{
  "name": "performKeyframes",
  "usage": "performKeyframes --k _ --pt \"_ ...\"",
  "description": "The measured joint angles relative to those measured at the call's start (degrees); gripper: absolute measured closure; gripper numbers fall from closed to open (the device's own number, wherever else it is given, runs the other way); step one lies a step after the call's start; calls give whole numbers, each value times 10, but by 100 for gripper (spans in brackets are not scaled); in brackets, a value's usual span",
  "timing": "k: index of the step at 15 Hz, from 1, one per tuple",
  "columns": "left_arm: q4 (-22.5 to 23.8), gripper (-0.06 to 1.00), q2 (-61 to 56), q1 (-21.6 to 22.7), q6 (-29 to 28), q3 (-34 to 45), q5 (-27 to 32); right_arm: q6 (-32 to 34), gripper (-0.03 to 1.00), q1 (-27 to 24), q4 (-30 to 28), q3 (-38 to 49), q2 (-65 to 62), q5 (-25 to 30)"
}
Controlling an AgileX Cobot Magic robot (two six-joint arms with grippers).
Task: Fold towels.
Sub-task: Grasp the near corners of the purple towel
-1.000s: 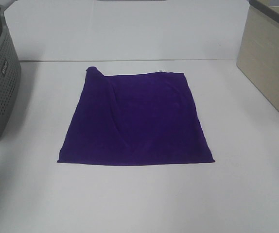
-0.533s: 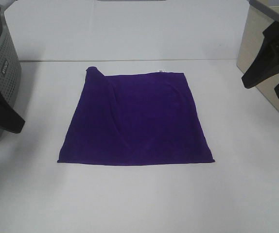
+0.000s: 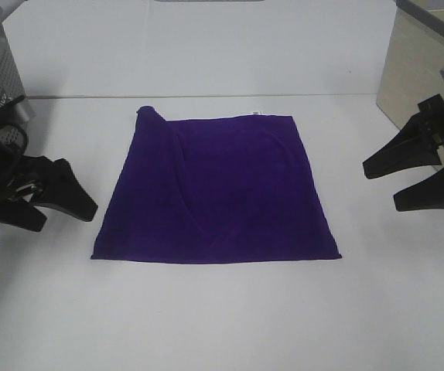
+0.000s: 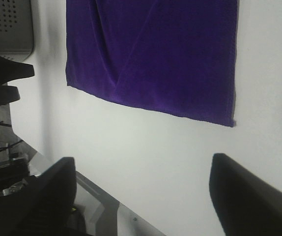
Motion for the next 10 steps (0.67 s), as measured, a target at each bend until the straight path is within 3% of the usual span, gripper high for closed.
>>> performKeyframes --k 4,10 --pt "6 -3 56 -8 -33 -23 -3 -32 22 0 22 0 72 -3" --pt "26 -3 77 -7 -66 -29 -3 -34 22 0 30 0 78 -21"
